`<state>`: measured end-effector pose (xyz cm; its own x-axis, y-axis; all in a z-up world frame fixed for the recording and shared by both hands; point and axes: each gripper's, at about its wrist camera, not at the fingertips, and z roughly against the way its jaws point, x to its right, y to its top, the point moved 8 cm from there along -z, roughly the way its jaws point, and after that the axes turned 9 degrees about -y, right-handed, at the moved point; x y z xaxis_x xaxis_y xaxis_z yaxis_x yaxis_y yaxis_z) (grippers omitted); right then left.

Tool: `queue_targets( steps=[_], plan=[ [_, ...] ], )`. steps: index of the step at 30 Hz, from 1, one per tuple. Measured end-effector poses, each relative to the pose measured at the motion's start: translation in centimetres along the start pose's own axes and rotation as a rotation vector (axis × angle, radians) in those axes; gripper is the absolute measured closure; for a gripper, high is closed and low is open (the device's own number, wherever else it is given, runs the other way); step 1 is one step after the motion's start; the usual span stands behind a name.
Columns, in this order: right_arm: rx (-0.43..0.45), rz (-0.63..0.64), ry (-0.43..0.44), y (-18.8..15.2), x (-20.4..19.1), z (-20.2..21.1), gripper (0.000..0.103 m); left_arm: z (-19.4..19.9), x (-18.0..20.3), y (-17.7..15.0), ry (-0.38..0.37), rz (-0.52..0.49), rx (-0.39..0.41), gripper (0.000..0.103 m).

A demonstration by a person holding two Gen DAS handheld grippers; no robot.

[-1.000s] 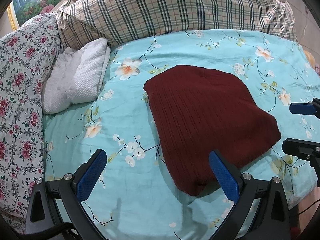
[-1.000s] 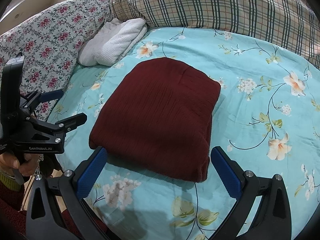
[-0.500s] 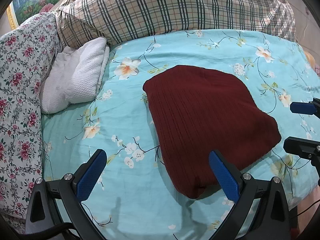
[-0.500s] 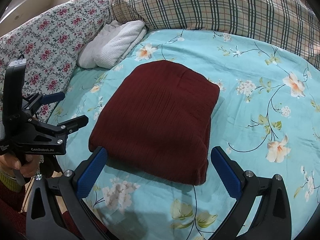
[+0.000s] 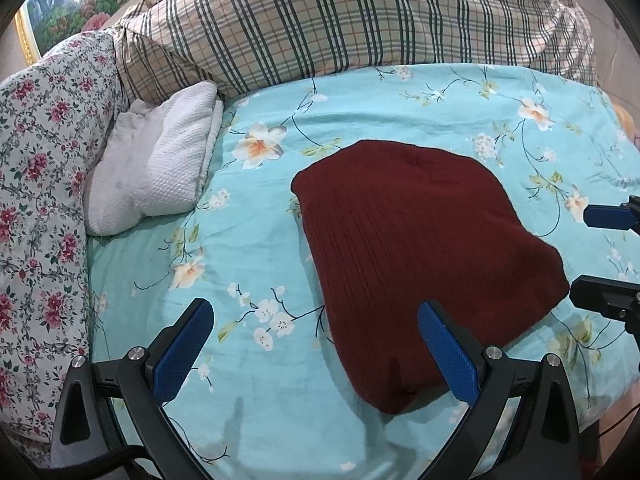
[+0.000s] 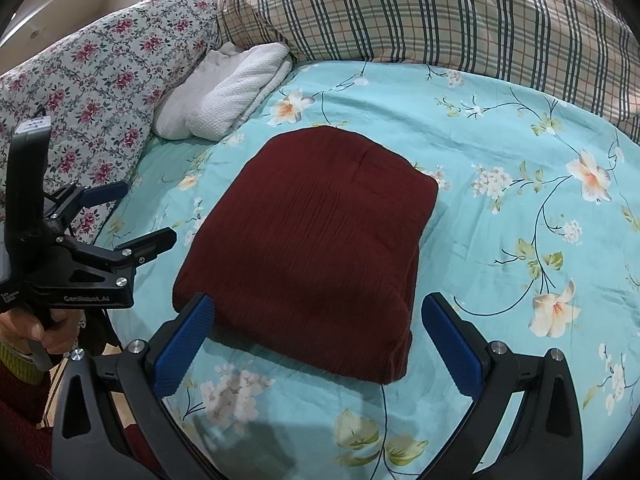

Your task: Fold large clothes

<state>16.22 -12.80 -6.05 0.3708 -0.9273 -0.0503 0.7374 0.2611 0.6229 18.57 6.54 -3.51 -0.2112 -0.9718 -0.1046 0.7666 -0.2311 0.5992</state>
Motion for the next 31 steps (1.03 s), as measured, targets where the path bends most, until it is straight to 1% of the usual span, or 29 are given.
queue_targets(
  steps=[24, 31],
  plan=[
    [-0.004, -0.041, 0.005, 0.1, 1.0, -0.9, 0.0, -0.7, -0.4, 0.6, -0.001, 0.037, -0.018, 0.001],
    [-0.011, -0.051, 0.007, 0.3, 1.3, -1.7, 0.0, -1.2, -0.9, 0.8, -0.003, 0.05, -0.019, 0.001]
  ],
)
